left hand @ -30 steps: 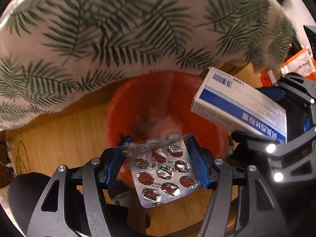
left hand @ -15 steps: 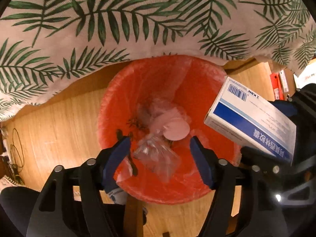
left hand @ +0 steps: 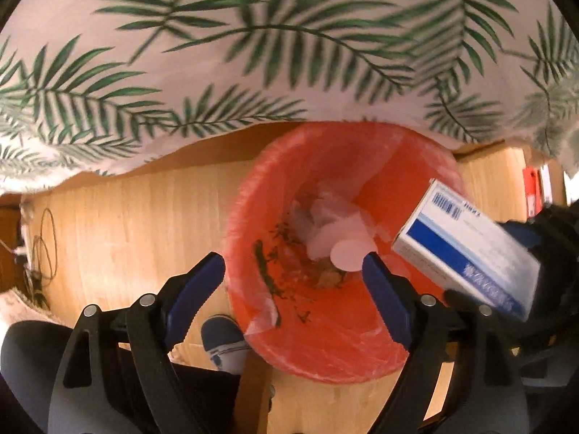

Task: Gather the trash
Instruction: 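Open both tools to drop the blister pack and box into the wastebasket, then raise both tools back over the bed toward the snack wrapper and red box, then grasp the black snack wrapper with the left tool while the right tool grasps the red box, then carry the snack wrapper and red box over the red wastebasket with both tools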

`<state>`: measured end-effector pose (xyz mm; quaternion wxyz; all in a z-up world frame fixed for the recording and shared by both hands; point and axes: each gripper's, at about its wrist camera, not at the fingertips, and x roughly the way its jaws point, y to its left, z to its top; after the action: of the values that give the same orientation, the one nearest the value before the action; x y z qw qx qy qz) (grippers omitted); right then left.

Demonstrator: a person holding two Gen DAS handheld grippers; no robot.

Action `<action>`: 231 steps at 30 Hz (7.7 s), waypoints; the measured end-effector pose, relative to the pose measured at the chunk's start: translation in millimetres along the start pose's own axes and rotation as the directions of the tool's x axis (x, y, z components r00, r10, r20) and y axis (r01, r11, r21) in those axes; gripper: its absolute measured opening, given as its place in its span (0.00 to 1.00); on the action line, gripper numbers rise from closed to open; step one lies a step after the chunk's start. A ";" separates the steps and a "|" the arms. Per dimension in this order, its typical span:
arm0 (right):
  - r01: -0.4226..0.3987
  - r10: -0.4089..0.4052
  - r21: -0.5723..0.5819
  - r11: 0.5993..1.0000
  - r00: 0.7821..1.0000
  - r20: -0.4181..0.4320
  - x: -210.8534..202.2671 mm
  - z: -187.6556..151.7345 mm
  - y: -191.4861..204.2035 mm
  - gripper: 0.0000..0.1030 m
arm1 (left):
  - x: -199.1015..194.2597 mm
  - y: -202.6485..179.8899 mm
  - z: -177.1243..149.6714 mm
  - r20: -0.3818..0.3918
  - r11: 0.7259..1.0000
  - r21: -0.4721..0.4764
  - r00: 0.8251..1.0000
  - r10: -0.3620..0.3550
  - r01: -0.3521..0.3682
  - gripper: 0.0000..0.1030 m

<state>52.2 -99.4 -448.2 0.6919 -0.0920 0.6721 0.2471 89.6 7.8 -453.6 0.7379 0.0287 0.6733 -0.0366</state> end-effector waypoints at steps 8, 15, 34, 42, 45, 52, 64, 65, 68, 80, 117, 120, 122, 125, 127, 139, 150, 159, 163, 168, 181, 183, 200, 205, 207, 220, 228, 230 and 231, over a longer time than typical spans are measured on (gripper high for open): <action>-0.013 0.012 -0.031 0.999 1.000 -0.027 19.3 6.0 8.9 0.68 | -1.3 10.8 1.0 0.008 0.999 -0.044 1.000 0.008 -0.008 0.80; -0.015 0.013 -0.035 0.999 0.999 -0.035 22.9 4.9 14.8 0.76 | -1.7 12.7 1.6 0.007 0.998 -0.056 1.000 0.007 -0.006 0.80; 0.062 -0.053 -0.054 0.997 0.987 0.149 -55.6 -0.2 22.1 0.95 | -59.8 13.0 -5.3 0.128 0.998 -0.060 0.992 -0.010 0.018 0.80; 0.135 -0.122 -0.020 0.991 0.939 0.320 -154.4 -4.7 23.7 0.95 | -160.9 12.2 1.4 0.340 1.000 -0.013 0.940 -0.014 0.020 0.84; 0.168 -0.161 0.017 0.986 0.905 0.394 -198.9 -0.9 18.6 0.95 | -199.0 12.2 10.8 0.418 0.999 0.017 0.908 -0.040 0.036 0.85; 0.260 -0.228 0.005 0.965 0.834 0.502 -269.7 31.3 6.1 0.95 | -270.4 12.1 66.2 0.551 0.997 0.075 0.834 -0.031 -0.013 0.91; 0.279 -0.234 0.010 0.960 0.786 0.572 -289.6 176.6 -67.6 0.95 | -263.1 20.9 243.9 0.570 0.996 0.087 0.821 -0.028 -0.027 0.91; 0.278 -0.235 0.013 0.960 0.784 0.575 -289.3 188.7 -74.9 0.95 | -258.4 21.4 259.0 0.573 0.996 0.087 0.819 -0.030 -0.024 0.91; 0.293 -0.243 0.007 0.956 0.779 0.579 -281.8 231.9 -97.8 0.95 | -237.0 24.7 315.1 0.572 0.996 0.083 0.818 -0.061 0.017 0.91; 0.260 -0.239 0.050 0.964 0.775 0.585 -253.3 349.5 -176.2 0.95 | -155.8 12.7 462.3 0.548 0.996 0.090 0.834 -0.061 0.014 0.91; 0.243 -0.159 -0.099 0.965 0.843 0.513 -207.2 460.6 -192.3 0.45 | -148.0 26.5 464.0 0.547 0.994 0.099 0.837 -0.016 -0.047 0.45; 0.197 -0.121 -0.105 0.975 0.864 0.489 -209.9 449.7 -184.5 0.43 | -147.3 28.6 464.8 0.546 0.996 0.083 0.838 -0.016 -0.036 0.46; 0.225 -0.143 -0.109 0.968 0.857 0.495 -209.8 448.4 -179.0 0.43 | -146.8 28.5 465.0 0.547 0.996 0.078 0.837 -0.011 -0.038 0.46; 0.247 -0.175 -0.085 0.965 0.851 0.495 -204.0 459.4 -180.9 0.52 | -146.0 27.7 465.3 0.548 0.996 0.077 0.836 -0.004 -0.046 0.48; 0.234 -0.172 -0.066 0.970 0.853 0.492 -199.6 468.5 -184.1 0.52 | -145.5 27.4 465.8 0.549 0.996 0.076 0.836 -0.004 -0.045 0.49; 0.223 -0.188 -0.004 0.975 0.832 0.522 -191.8 467.5 -184.5 0.39 | -147.0 19.9 467.4 0.560 0.992 0.108 0.829 -0.009 -0.062 0.26; 0.172 -0.154 0.021 0.985 0.814 0.560 -210.4 426.0 -179.2 0.39 | -158.8 17.9 450.6 0.566 0.993 0.112 0.824 -0.030 -0.042 0.19; 0.148 -0.150 0.051 0.988 0.806 0.573 -232.3 381.5 -165.9 0.39 | -185.8 9.0 412.1 0.575 0.992 0.125 0.816 -0.052 -0.026 0.19; 0.131 -0.146 0.068 0.989 0.798 0.584 -247.6 357.9 -160.5 0.39 | -200.9 5.5 388.3 0.579 0.991 0.130 0.814 -0.053 -0.028 0.19; 0.128 -0.152 0.083 0.988 0.789 0.595 -268.5 325.8 -146.6 0.39 | -220.0 1.5 352.1 0.579 0.990 0.135 0.814 -0.051 -0.034 0.19; 0.105 -0.137 0.088 0.991 0.773 0.620 -307.8 220.4 -83.1 0.39 | -265.4 -6.3 230.6 0.577 0.991 0.135 0.815 -0.059 -0.024 0.19; 0.099 -0.131 0.085 0.991 0.769 0.625 -312.6 200.2 -70.4 0.39 | -269.8 -6.5 211.1 0.576 0.991 0.133 0.815 -0.056 -0.026 0.19; 0.083 -0.082 0.029 0.996 0.754 0.652 -322.1 43.1 11.1 0.39 | -293.5 -21.1 47.7 0.565 0.988 0.148 0.824 -0.043 -0.050 0.19; 0.072 -0.060 0.006 0.997 0.778 0.625 -304.3 5.8 29.1 0.39 | -275.1 -28.0 -0.7 0.534 0.986 0.162 0.843 -0.063 -0.029 0.19; 0.074 -0.058 -0.001 0.997 0.793 0.607 -294.1 -8.4 35.7 0.39 | -262.6 -29.1 -16.9 0.515 0.986 0.164 0.854 -0.075 -0.013 0.19; 0.049 -0.052 0.016 0.999 0.899 0.434 -202.7 -61.0 59.3 0.39 | -155.2 -16.1 -74.5 0.308 0.981 0.182 0.943 -0.124 0.070 0.19; 0.026 -0.032 0.030 0.999 0.968 0.249 -109.3 -48.8 37.3 0.39 | -79.0 -16.0 -54.8 0.152 0.980 0.181 0.982 -0.109 0.081 0.19; 0.025 -0.030 0.030 0.999 0.980 0.196 -85.8 -43.8 30.9 0.39 | -61.4 -17.8 -47.3 0.114 0.979 0.187 0.988 -0.104 0.081 0.20; 0.017 -0.022 0.030 0.999 0.985 0.172 -76.4 -40.9 28.5 0.39 | -53.2 -18.6 -44.2 0.100 0.979 0.187 0.990 -0.102 0.082 0.20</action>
<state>4.7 -110.4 -371.0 0.7511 -0.0670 0.6123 0.2374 39.3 -5.9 -404.5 0.7654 0.0628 0.6264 -0.1338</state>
